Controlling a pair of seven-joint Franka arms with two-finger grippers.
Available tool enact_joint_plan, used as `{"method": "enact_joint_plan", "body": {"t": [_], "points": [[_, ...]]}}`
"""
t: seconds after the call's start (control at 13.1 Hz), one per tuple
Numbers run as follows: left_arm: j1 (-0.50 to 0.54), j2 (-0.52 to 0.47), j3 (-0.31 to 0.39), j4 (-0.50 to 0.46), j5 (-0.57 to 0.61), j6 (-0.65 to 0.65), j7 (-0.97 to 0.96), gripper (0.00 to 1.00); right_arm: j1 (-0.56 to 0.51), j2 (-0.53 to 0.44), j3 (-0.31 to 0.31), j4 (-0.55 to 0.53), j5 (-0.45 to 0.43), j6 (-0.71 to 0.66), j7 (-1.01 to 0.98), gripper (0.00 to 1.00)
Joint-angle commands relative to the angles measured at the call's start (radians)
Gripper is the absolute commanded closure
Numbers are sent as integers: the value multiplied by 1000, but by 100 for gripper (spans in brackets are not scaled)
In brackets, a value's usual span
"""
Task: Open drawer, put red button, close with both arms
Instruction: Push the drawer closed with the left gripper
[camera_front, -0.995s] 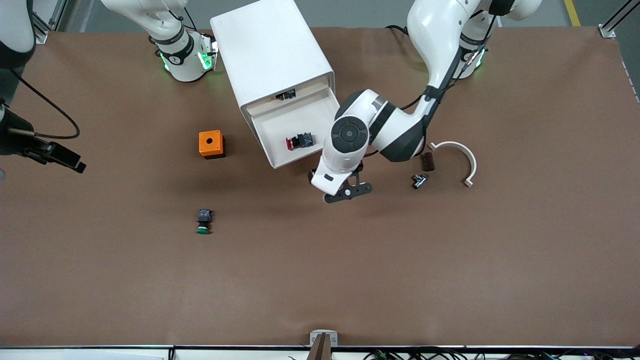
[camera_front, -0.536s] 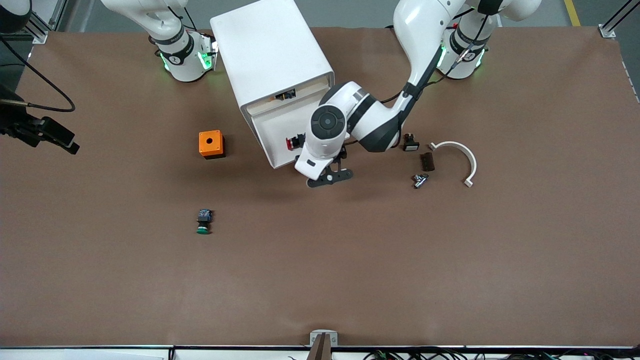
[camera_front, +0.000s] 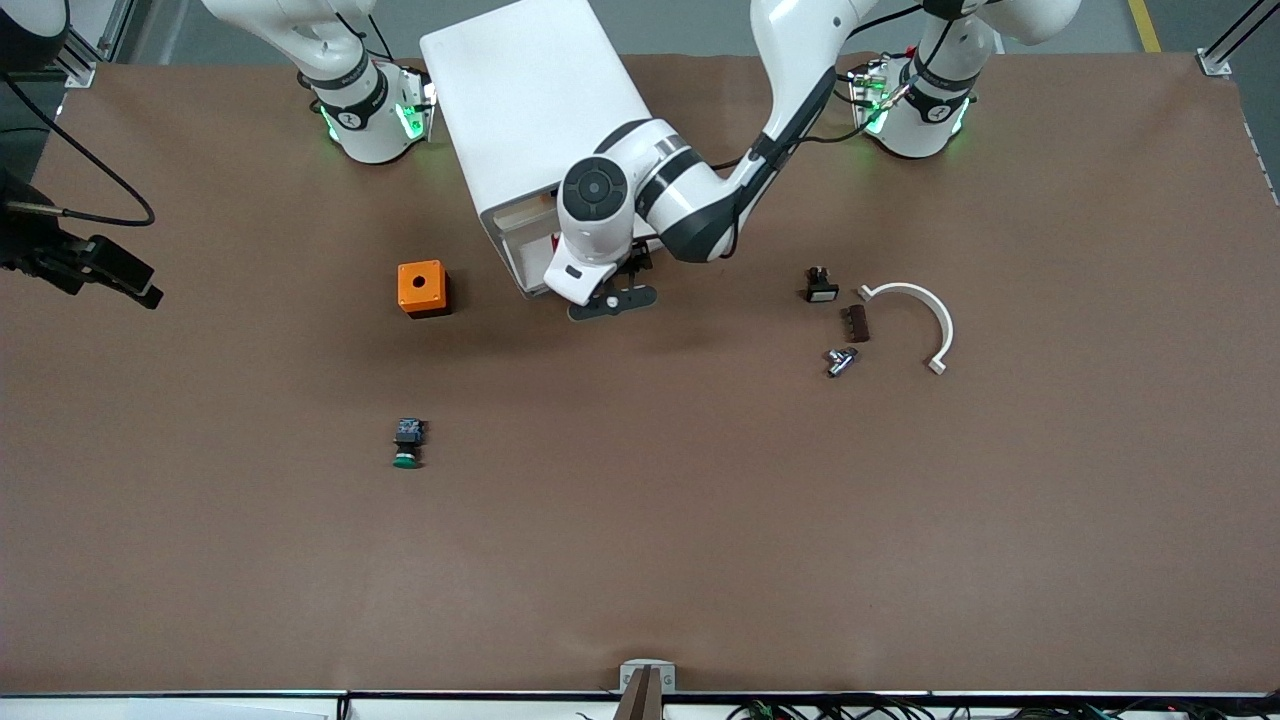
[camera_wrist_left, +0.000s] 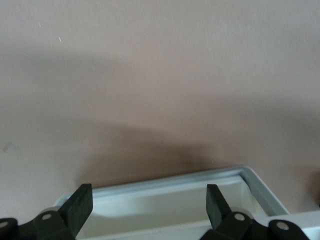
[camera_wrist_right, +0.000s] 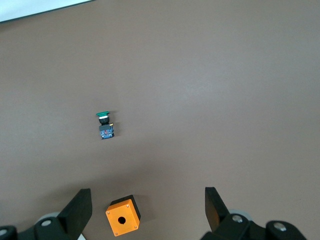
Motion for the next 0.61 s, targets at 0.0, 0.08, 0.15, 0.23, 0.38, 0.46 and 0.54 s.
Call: {"method": "enact_joint_plan", "body": {"t": [0.0, 0.08, 0.15, 0.23, 0.38, 0.46, 0.54], "points": [[-9, -19, -27, -18, -7, 0, -56, 0, 1, -15, 6, -5, -19, -8, 1, 0], [-9, -19, -41, -18, -7, -4, -88, 0, 1, -15, 7, -3, -19, -14, 3, 0], [-9, -19, -49, -19, -7, -7, -104, 0, 1, -15, 7, -5, -19, -20, 4, 0], [-9, -18, -49, -18, -7, -7, -107, 0, 1, -15, 7, -5, -19, -17, 0, 0], [-3, -21, -49, -16, -7, -7, -130, 0, -1, -16, 7, -5, -19, -15, -5, 0], [2, -27, -47, -15, -3, -10, -157, 0, -1, -18, 7, -5, -19, -17, -5, 0], [11, -33, -38, -10, 2, -24, -162, 0, -1, -18, 7, -5, -19, -18, -5, 0]]}}
